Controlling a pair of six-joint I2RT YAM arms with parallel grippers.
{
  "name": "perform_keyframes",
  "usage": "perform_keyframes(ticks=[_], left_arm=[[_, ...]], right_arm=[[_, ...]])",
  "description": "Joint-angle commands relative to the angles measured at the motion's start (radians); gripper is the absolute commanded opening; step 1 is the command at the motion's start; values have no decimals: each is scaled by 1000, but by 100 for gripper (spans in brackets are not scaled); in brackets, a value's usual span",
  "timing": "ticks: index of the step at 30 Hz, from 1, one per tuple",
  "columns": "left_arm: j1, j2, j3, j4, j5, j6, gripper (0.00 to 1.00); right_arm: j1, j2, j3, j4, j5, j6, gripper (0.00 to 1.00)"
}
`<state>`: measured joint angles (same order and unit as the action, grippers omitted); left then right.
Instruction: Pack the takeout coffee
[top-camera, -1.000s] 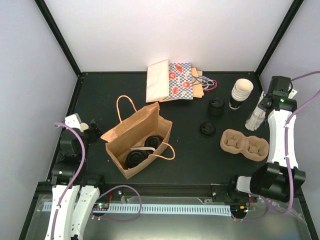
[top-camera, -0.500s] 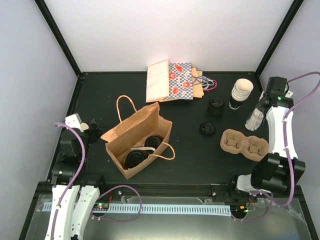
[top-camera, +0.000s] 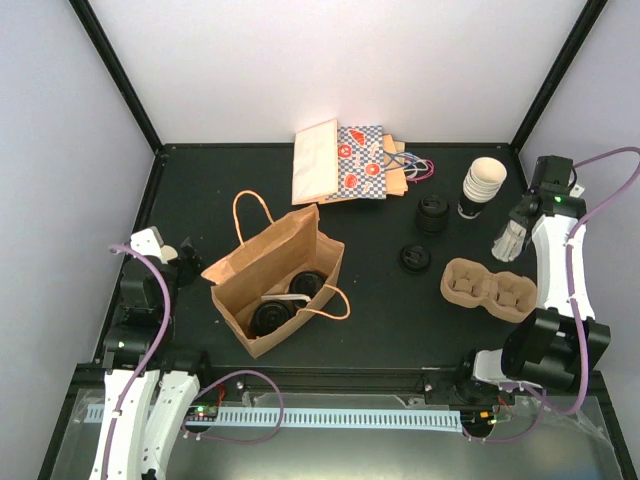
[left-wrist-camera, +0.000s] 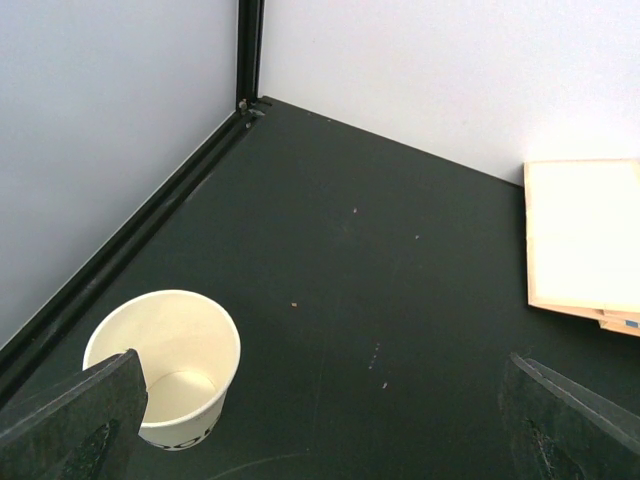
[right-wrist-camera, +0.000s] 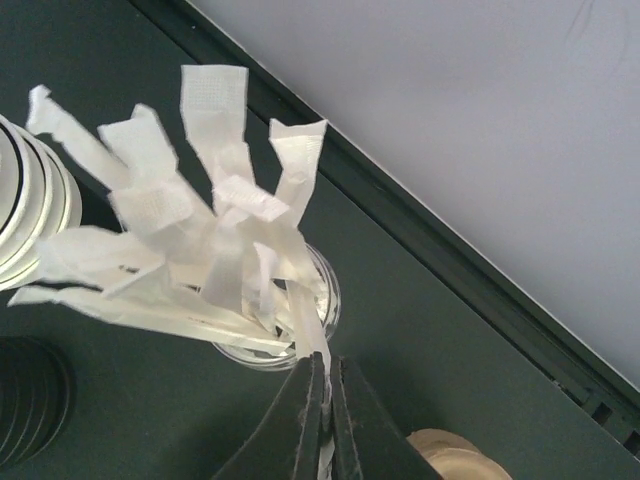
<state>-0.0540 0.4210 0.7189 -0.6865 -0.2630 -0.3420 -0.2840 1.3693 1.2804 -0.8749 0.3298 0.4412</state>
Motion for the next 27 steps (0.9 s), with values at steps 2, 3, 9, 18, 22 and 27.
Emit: perform_keyframes(ticks=[2,3,9,18,22,27], left_arm=[[-3,7,-1,28,13,14,99],[-4,7,-2,28,13,14,99],[-4,10,-2,27,14,12,99],[-4,6,-1,25,11,13,99],[-3,5,-1,25,11,13,99],[-4,1,-1,25,9,15,99]], right_arm=[[-5,-58,19,-38,-4,17,7],[-5,-70,26,-45,-5,14,9],[-5,-110,91,-100,-8,-7,13],[-6,-115,124,-119,-17,-22,3],[-6,-114,108,-106,-18,-24,13],[-6,-83,64,-78,-27,-25,58]])
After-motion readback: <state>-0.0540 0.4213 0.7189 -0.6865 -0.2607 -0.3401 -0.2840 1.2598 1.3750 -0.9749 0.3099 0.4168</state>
